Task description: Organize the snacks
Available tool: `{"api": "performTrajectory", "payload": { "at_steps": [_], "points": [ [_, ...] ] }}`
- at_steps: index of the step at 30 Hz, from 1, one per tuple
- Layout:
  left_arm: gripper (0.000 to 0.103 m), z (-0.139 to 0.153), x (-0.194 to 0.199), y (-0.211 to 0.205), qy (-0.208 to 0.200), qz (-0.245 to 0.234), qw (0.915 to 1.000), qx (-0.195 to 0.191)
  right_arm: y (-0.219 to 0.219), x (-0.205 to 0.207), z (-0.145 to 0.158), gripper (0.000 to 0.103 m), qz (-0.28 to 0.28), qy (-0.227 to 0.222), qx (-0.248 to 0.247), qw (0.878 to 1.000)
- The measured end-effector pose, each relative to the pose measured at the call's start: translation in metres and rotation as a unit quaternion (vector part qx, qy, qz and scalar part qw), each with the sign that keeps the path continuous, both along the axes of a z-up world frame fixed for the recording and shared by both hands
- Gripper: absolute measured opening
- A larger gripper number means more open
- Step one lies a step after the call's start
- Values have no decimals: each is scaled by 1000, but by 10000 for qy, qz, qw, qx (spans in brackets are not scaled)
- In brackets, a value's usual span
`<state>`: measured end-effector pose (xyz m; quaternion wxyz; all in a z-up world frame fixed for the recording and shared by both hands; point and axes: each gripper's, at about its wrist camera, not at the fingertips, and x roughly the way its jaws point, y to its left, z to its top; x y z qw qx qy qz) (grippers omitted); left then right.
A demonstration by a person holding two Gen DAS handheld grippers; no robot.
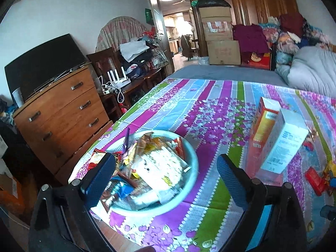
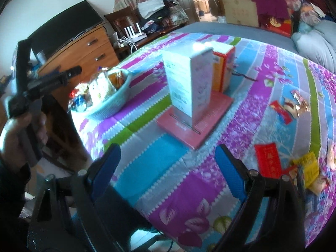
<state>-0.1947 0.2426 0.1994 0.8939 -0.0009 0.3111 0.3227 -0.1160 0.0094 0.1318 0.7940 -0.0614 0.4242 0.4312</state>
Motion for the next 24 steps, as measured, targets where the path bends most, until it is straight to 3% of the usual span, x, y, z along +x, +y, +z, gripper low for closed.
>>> {"api": "performTrajectory", "payload": {
  "at_steps": [2,10,16,24],
  "points": [
    [103,-5,3,-10,49,-170,9998,-39,-7,-3,-5,92,-35,21,-54,10000],
    [103,-35,19,-80,366,-1067,9934,-209,-61,-12,-48,93,-422,408,-335,9977],
    [103,-62,32,-139,705,-1745,9819,-206,-115,-4,-69,93,-987,686,-448,9917],
    [103,-97,61,-186,1144,-2170,9683,-465,-170,6,-81,93,-1574,801,-407,9834]
  ]
}}
